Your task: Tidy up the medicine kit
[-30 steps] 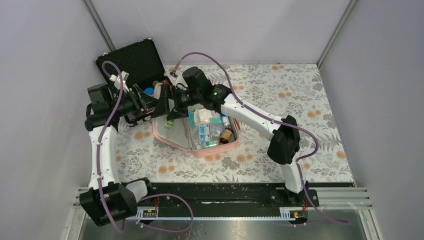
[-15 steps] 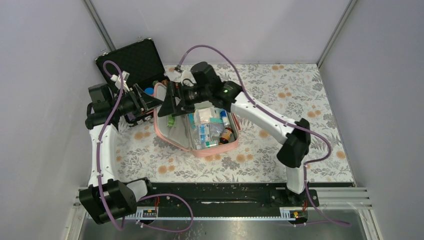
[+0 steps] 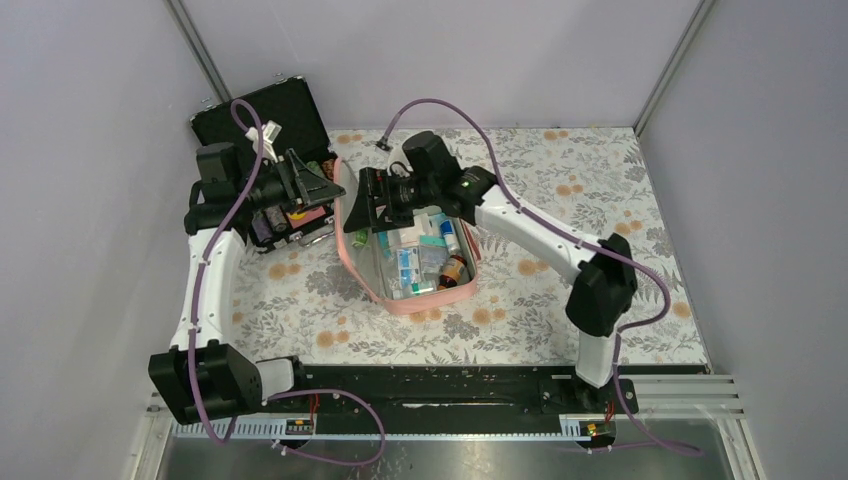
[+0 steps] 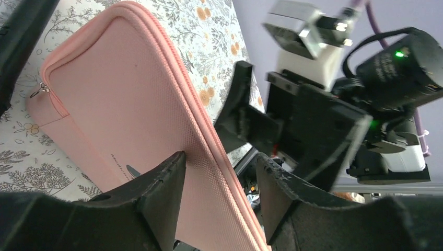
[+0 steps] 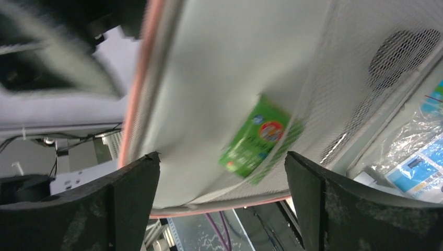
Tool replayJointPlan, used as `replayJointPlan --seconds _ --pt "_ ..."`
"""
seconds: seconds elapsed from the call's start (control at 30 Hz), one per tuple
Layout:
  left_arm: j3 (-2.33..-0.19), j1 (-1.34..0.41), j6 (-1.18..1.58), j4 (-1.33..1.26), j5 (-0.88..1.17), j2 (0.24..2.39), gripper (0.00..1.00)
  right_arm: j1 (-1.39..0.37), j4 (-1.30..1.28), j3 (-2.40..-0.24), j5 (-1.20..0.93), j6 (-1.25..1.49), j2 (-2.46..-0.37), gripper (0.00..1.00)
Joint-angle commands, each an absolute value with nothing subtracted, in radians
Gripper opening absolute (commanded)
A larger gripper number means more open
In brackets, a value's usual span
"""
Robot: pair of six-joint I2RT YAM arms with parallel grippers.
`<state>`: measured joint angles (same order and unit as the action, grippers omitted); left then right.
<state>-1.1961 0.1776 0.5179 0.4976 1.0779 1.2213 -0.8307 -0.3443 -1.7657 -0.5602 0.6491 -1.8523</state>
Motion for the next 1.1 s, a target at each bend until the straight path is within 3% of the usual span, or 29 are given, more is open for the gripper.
replayJointPlan --seconds 0.0,0.27,0.37,0.43,0.57,0.7,0.77,1.07 --pt "-1.207 0.161 0.514 0.456 1.06 1.22 0.51 -0.831 -0.34 -1.848 -0.519 0.672 -1.915 0.91" --pt "-1.197 0.161 0.493 0.468 1.043 1.219 0.52 -0.814 -0.288 -1.811 -0.553 0.728 -1.934 0.63" --pt "-1.193 0.161 0.49 0.468 1.044 1.221 0.52 -0.8 -0.252 -1.781 -0.569 0.751 -1.925 0.43" --pt "-1.192 0.161 0.488 0.468 1.042 1.22 0.52 -0.794 -0.244 -1.774 -0.571 0.757 -1.924 0.36" --pt "-1.188 0.161 0.486 0.469 1.041 1.222 0.52 -0.789 -0.244 -1.773 -0.573 0.773 -1.932 0.34" --pt "-1.186 0.161 0.483 0.469 1.04 1.22 0.52 -0.783 -0.232 -1.765 -0.587 0.785 -1.925 0.51" --pt "-1.183 0.161 0.48 0.468 1.04 1.217 0.51 -0.775 -0.228 -1.764 -0.597 0.791 -1.914 0.53" --pt "-1.184 0.161 0.48 0.469 1.038 1.222 0.52 -0.758 -0.227 -1.752 -0.602 0.806 -1.91 0.41"
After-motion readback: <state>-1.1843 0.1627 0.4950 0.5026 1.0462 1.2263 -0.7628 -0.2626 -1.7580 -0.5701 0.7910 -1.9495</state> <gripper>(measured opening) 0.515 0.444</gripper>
